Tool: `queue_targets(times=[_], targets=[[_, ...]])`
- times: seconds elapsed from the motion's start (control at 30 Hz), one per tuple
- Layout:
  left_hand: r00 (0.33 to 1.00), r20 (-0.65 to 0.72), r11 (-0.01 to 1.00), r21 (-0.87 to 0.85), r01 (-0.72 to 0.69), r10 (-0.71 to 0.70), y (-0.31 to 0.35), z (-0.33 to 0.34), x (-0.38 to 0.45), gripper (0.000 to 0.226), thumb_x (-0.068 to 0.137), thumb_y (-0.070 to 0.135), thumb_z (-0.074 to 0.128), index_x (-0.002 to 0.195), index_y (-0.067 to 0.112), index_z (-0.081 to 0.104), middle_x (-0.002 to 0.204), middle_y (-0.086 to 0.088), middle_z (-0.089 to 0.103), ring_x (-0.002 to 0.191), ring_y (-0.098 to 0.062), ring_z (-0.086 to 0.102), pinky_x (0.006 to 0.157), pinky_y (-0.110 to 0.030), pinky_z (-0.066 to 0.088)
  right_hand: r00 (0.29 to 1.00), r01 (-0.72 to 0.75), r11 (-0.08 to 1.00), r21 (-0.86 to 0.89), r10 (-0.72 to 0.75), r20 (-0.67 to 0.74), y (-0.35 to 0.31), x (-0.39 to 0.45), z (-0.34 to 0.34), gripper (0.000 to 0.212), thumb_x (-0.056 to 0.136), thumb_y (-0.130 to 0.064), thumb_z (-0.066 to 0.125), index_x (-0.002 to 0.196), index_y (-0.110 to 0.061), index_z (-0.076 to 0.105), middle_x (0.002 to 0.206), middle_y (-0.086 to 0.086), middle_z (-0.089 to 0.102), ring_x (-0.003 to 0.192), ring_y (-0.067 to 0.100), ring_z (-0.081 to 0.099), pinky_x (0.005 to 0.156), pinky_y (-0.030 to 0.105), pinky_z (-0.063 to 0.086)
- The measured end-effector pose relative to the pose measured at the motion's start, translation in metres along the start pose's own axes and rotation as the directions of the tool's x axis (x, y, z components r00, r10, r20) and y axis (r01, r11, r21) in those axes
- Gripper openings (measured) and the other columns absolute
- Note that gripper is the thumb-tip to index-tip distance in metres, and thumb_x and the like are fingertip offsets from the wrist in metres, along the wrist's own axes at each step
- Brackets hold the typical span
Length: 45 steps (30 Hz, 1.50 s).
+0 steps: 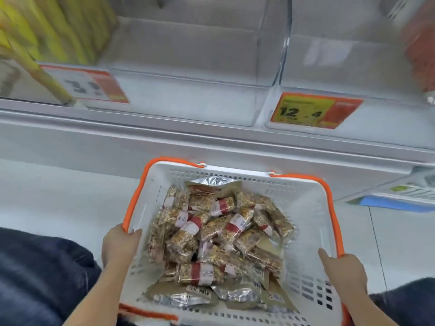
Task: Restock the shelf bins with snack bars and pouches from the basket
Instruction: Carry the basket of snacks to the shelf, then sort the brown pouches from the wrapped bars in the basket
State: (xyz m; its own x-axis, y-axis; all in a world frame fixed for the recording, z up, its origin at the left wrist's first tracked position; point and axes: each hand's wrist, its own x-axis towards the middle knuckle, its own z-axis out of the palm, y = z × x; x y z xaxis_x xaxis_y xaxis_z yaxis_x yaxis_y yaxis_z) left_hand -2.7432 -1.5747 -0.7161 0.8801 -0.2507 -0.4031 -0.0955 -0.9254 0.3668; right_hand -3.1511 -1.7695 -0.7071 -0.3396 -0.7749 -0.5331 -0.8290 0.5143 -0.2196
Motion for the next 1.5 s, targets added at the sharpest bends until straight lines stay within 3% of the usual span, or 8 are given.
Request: queue_targets(times=[0.23,0.43,0.9,1.03,1.13,1.2,1.33,1.5], targets=[[0.995,0.064,0.997,-0.04,-0.071,0.073,0.006,-0.007,-0.003,0.028,0.081,0.018,0.068,0.095,0.007,0.046,0.088,-0.016,0.057,0.077,-0.033,0.053,0.068,-0.037,0.044,0.988,0.152,0.988,-0.012,-0.152,0.026,0.008,0.002,0.001,0.038,0.082,-0.034,0.068,0.095,0.0,0.061,0.076,0.012,0.065,0.067,0.031,0.062,0.066,0.038,0.053],[0.983,0.09,0.983,0.076,-0.168,0.161,0.008,-0.012,-0.021,0.067,0.076,0.036,0.073,0.124,0.004,0.039,0.116,-0.018,0.051,0.107,-0.04,0.052,0.086,-0.049,0.05,0.924,0.381,0.915,-0.135,-0.383,0.01,-0.031,-0.006,-0.001,0.083,0.085,-0.026,0.069,0.144,-0.012,0.012,0.123,0.025,0.044,0.101,0.049,0.055,0.085,0.054,0.048],[0.844,-0.005,0.784,0.373,-0.497,0.537,0.013,0.005,-0.015,0.101,0.079,0.048,0.067,0.147,-0.003,0.012,0.151,-0.025,0.018,0.14,-0.04,0.012,0.115,-0.047,0.013,0.859,0.403,0.783,-0.473,-0.502,-0.098,-0.04,-0.012,0.021,0.107,0.082,-0.052,0.064,0.151,-0.013,-0.007,0.158,0.018,-0.001,0.145,0.038,0.002,0.112,0.058,0.015],[0.664,0.161,0.586,0.353,-0.73,0.73,0.042,0.028,-0.032,0.094,0.085,0.061,0.049,0.152,0.016,0.001,0.158,-0.013,-0.008,0.144,-0.035,-0.015,0.116,-0.045,-0.008,0.595,0.763,0.488,-0.425,-0.787,0.163,-0.075,-0.041,0.051,0.098,0.084,-0.048,0.063,0.151,-0.035,-0.007,0.16,0.002,-0.013,0.147,0.03,-0.01,0.114,0.064,0.006],[0.643,0.437,0.609,0.236,-0.757,0.629,0.042,0.054,-0.063,0.097,0.08,0.066,0.054,0.152,0.029,0.0,0.158,0.001,-0.013,0.142,-0.032,-0.021,0.112,-0.048,-0.011,0.461,0.843,0.537,-0.017,-0.707,0.535,-0.092,-0.079,0.1,0.115,0.065,-0.062,0.072,0.144,-0.052,-0.012,0.157,-0.016,-0.016,0.146,0.029,-0.01,0.113,0.065,0.011],[0.619,0.618,0.581,0.301,-0.756,0.486,0.029,0.071,-0.076,0.1,0.078,0.063,0.06,0.151,0.03,0.001,0.158,0.001,-0.017,0.143,-0.033,-0.018,0.113,-0.055,-0.003,0.39,0.878,0.47,-0.092,-0.591,0.706,-0.079,-0.099,0.133,0.114,0.067,-0.061,0.074,0.146,-0.049,-0.006,0.157,-0.016,-0.02,0.141,0.038,-0.022,0.111,0.067,0.011],[0.639,0.6,0.491,0.42,-0.763,0.481,0.027,0.078,-0.071,0.103,0.072,0.062,0.066,0.151,0.029,0.008,0.159,-0.002,-0.004,0.142,-0.038,0.001,0.112,-0.055,0.017,0.441,0.896,0.311,-0.316,-0.552,0.707,-0.064,-0.114,0.148,0.101,0.08,-0.036,0.074,0.151,-0.036,0.002,0.158,-0.013,-0.016,0.142,0.047,-0.012,0.106,0.058,0.035],[0.701,0.618,0.76,0.245,-0.602,0.356,0.022,0.07,-0.057,0.097,0.073,0.052,0.072,0.144,0.05,0.005,0.141,-0.017,0.037,0.124,-0.043,0.038,0.103,-0.048,0.036,0.415,0.909,0.302,-0.287,-0.596,0.687,-0.078,-0.101,0.132,0.078,0.078,-0.032,0.075,0.142,-0.026,0.03,0.159,-0.007,0.008,0.142,0.043,0.012,0.101,0.048,0.044]])
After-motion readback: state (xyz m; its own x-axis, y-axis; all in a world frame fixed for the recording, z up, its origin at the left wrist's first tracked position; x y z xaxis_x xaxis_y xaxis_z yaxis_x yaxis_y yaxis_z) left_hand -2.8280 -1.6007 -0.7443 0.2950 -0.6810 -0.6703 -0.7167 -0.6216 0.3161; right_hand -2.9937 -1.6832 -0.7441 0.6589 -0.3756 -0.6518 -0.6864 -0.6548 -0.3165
